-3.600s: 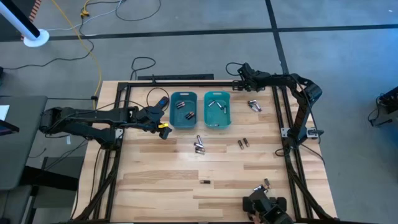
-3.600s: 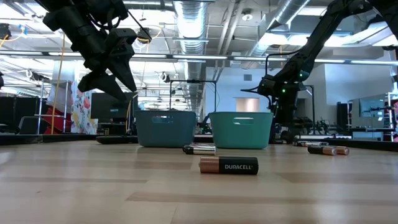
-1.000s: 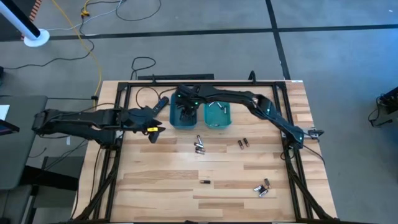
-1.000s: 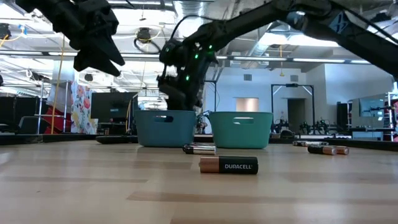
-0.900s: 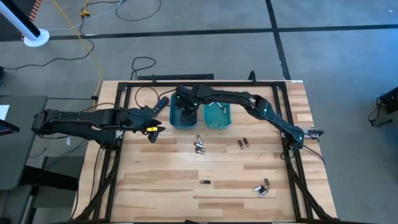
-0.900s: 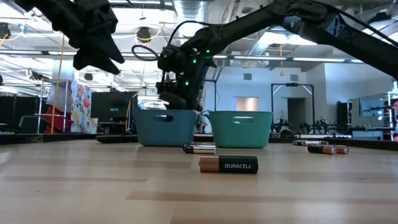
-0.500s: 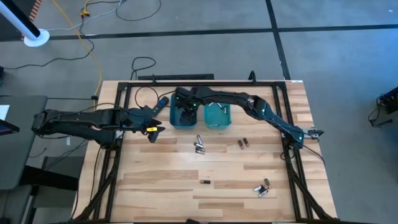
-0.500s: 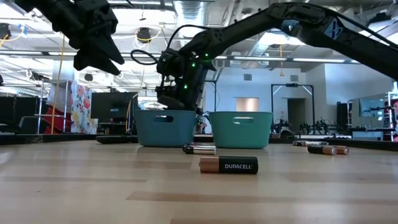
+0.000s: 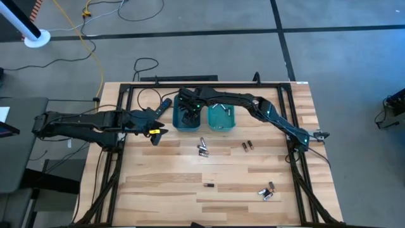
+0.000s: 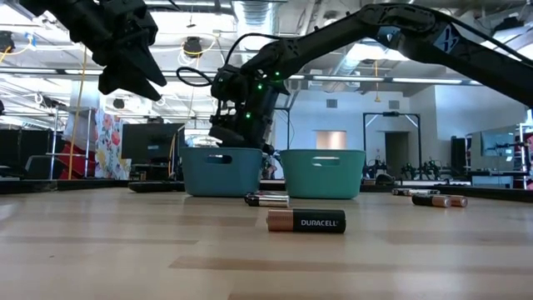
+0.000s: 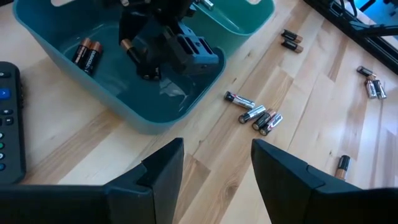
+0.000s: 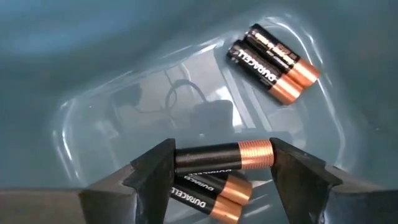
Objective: Sort batteries
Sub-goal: Put the black battery into the blue bin
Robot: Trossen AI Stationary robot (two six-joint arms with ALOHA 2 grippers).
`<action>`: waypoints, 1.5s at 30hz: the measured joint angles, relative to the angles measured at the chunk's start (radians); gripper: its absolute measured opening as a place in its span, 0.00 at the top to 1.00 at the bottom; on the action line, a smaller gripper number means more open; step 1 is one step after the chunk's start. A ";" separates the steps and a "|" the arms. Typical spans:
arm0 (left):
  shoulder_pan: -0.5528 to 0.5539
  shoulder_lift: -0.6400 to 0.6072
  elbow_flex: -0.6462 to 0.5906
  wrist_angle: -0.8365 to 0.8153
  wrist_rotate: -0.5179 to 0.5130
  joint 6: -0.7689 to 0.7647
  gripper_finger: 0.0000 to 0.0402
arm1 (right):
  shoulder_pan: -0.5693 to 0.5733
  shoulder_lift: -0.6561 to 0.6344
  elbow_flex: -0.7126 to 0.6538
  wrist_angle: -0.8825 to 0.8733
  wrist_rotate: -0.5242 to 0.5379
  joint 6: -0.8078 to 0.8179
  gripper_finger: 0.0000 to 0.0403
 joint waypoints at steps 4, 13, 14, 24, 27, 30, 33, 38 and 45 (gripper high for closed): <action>0.000 0.000 0.000 0.000 0.000 0.000 0.54 | -0.001 -0.007 0.000 -0.009 0.000 0.008 0.34; 0.000 0.000 0.000 0.000 0.000 0.005 0.54 | -0.007 -0.037 0.006 0.007 0.000 0.099 0.34; 0.000 0.000 0.000 0.000 0.000 0.006 0.54 | -0.008 -0.038 0.008 0.014 0.000 0.107 0.34; 0.000 0.000 0.000 -0.001 0.000 0.004 0.54 | -0.005 -0.035 0.009 0.009 0.000 0.125 0.34; 0.000 0.000 0.000 -0.001 0.000 0.004 0.54 | -0.005 -0.034 0.009 0.014 0.000 0.121 0.34; 0.000 0.000 0.000 -0.001 0.000 0.004 0.54 | -0.005 -0.034 0.009 0.023 0.000 0.087 0.34; 0.000 0.000 0.000 -0.001 0.000 0.004 0.54 | -0.005 -0.034 0.009 0.031 0.000 0.086 0.34; 0.000 0.000 0.000 -0.001 0.000 0.003 0.54 | -0.006 -0.028 0.009 0.031 0.000 0.096 0.34; 0.000 0.000 0.000 -0.001 0.000 -0.001 0.54 | -0.007 -0.027 0.009 0.030 0.000 0.099 0.34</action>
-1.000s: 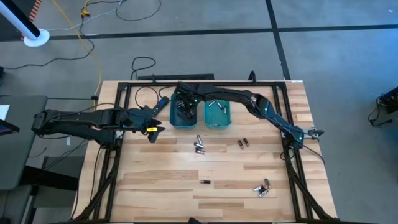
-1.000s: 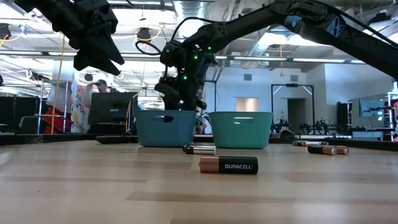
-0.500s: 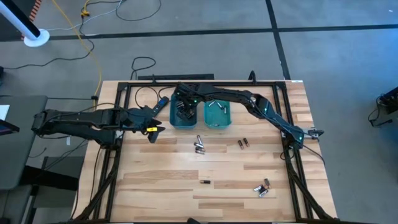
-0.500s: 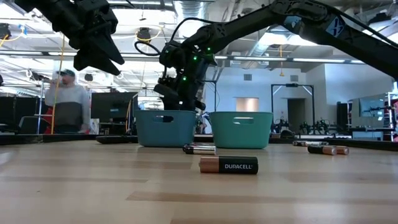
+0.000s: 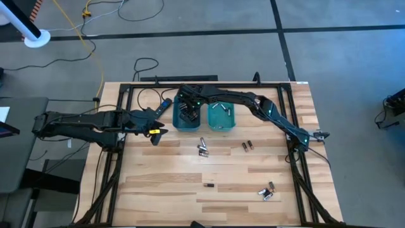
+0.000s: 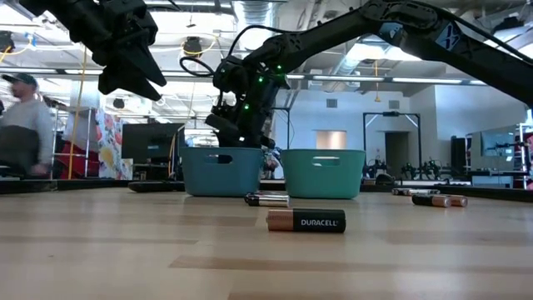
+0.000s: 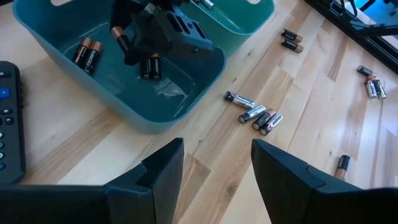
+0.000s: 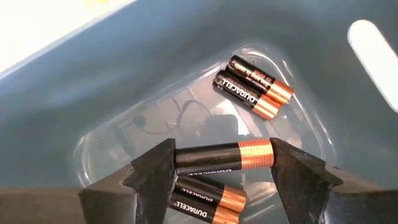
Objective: Sort batteries
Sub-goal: Put the black battery into the blue bin, then put the silver battery into the green bin
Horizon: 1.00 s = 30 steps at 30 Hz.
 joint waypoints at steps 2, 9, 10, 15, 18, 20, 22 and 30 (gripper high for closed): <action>0.000 0.000 0.000 0.000 0.000 -0.006 0.54 | 0.000 0.000 0.000 0.001 0.000 0.000 0.34; 0.000 0.000 0.000 0.000 0.000 -0.015 0.54 | 0.000 0.000 0.000 0.009 0.000 -0.006 0.34; 0.000 0.000 0.000 0.000 0.000 -0.015 0.54 | 0.000 0.000 0.000 0.008 0.000 0.002 0.34; 0.000 0.000 0.000 0.000 0.000 -0.015 0.54 | -0.001 0.000 0.000 0.004 0.000 0.014 0.34; 0.000 0.000 0.000 0.000 0.000 -0.015 0.54 | -0.001 0.000 0.000 0.003 0.000 0.016 0.31; 0.000 0.000 0.000 0.000 0.000 -0.018 0.54 | 0.000 0.000 0.000 0.003 0.000 0.016 0.29; 0.000 0.000 0.000 0.000 0.000 -0.019 0.54 | 0.000 0.000 0.000 0.003 0.000 0.016 0.25; 0.000 0.000 0.000 0.001 0.000 -0.019 0.54 | 0.009 0.000 0.000 0.019 0.000 0.019 0.17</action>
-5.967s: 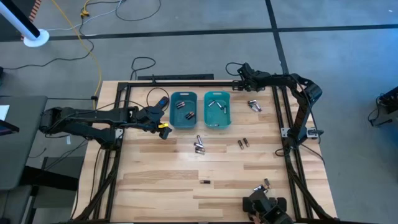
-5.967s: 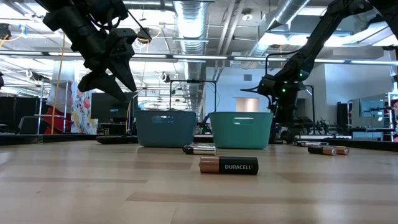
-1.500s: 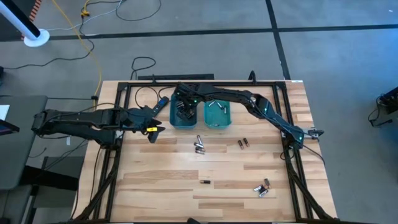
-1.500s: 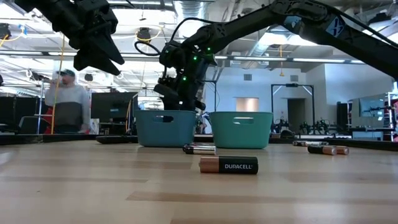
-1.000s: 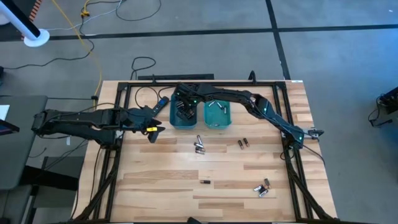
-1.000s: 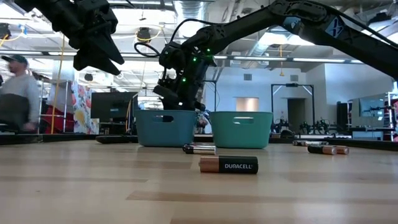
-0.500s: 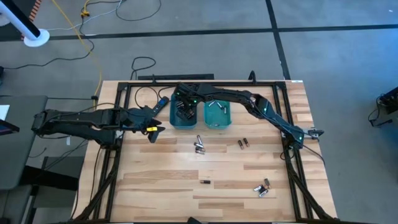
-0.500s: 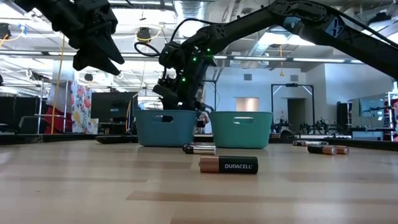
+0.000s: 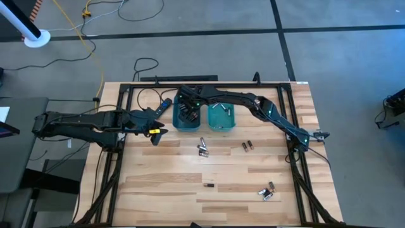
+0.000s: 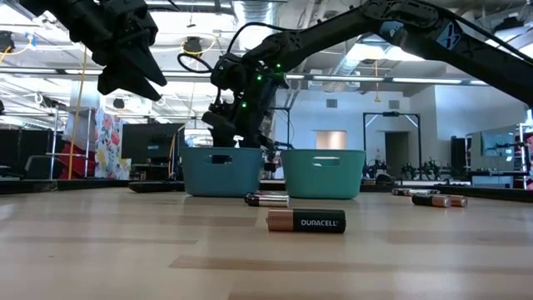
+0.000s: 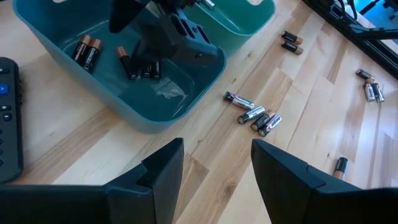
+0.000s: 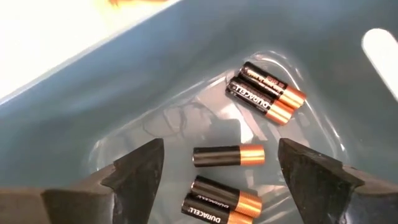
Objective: Sort batteries
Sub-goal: Put the silver battery into the green bin
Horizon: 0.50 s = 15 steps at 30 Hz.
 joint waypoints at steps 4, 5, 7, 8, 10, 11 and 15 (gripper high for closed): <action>0.000 0.000 0.000 0.000 0.000 0.000 0.54 | -0.001 -0.003 0.000 -0.027 0.000 -0.001 0.18; 0.000 0.000 0.000 0.000 0.000 -0.002 0.54 | -0.002 -0.004 0.000 -0.037 0.000 0.000 0.18; 0.000 0.000 0.000 0.001 0.000 -0.011 0.54 | -0.005 -0.004 0.000 -0.060 0.000 -0.001 0.18; 0.000 0.000 0.000 0.001 0.000 -0.013 0.54 | -0.007 -0.004 0.000 -0.068 0.000 -0.004 0.18; 0.000 0.000 0.000 0.001 0.000 -0.013 0.54 | -0.011 -0.007 0.001 -0.097 0.000 -0.023 0.18; 0.000 0.000 0.000 0.001 0.000 -0.013 0.54 | -0.016 -0.013 0.005 -0.120 0.000 -0.035 0.18; 0.000 0.000 0.000 0.001 -0.003 -0.013 0.54 | -0.026 -0.068 0.017 -0.161 0.000 -0.096 0.18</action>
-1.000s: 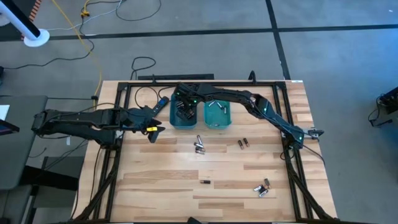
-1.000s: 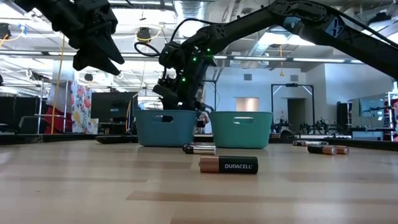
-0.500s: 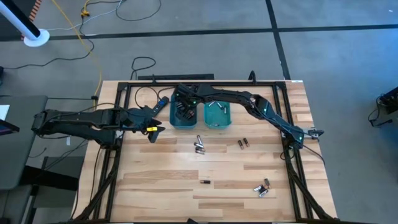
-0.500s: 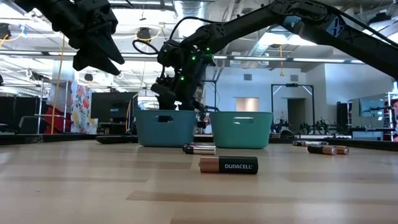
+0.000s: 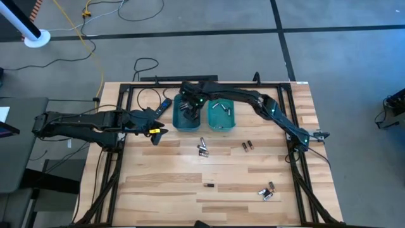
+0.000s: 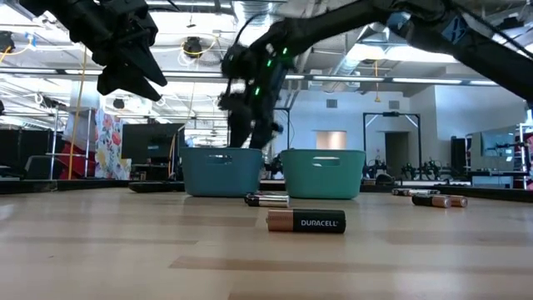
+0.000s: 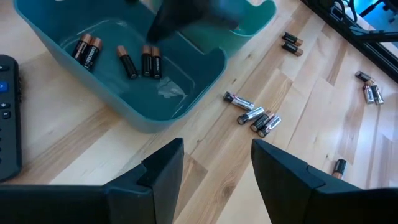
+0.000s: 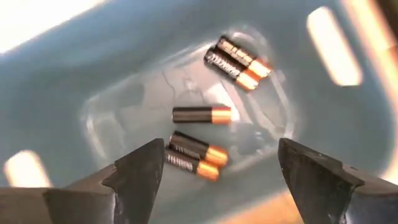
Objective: Sort batteries
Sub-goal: Put the silver battery into the green bin
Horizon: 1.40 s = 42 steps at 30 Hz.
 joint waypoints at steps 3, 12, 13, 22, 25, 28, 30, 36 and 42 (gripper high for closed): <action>0.000 0.000 0.000 0.000 -0.006 0.009 0.54 | -0.014 -0.063 0.002 -0.012 0.001 -0.012 0.18; 0.000 0.000 0.000 0.003 -0.014 0.016 0.54 | -0.094 -0.282 0.001 -0.165 0.003 -0.056 0.18; 0.000 0.000 0.000 0.004 -0.014 0.017 0.54 | -0.108 -0.305 -0.004 -0.185 0.003 -0.058 0.18; 0.000 0.000 0.000 0.005 -0.018 0.009 0.54 | -0.247 -0.599 -0.370 -0.138 0.013 -0.026 0.18; 0.000 0.000 0.000 0.004 -0.022 0.008 0.54 | -0.289 -0.712 -0.563 -0.072 0.013 0.001 0.18; 0.000 0.000 0.000 0.004 -0.023 0.009 0.54 | -0.333 -0.815 -0.744 -0.017 0.013 0.038 0.18; 0.000 0.000 0.000 0.004 -0.023 0.015 0.54 | -0.369 -0.865 -0.846 0.006 0.013 0.065 0.18; 0.000 0.000 0.000 0.004 -0.029 0.022 0.54 | -0.503 -0.899 -1.027 0.017 0.013 0.243 0.18; 0.000 0.000 0.000 0.004 -0.034 0.029 0.54 | -0.594 -0.794 -1.061 0.026 0.013 0.310 0.18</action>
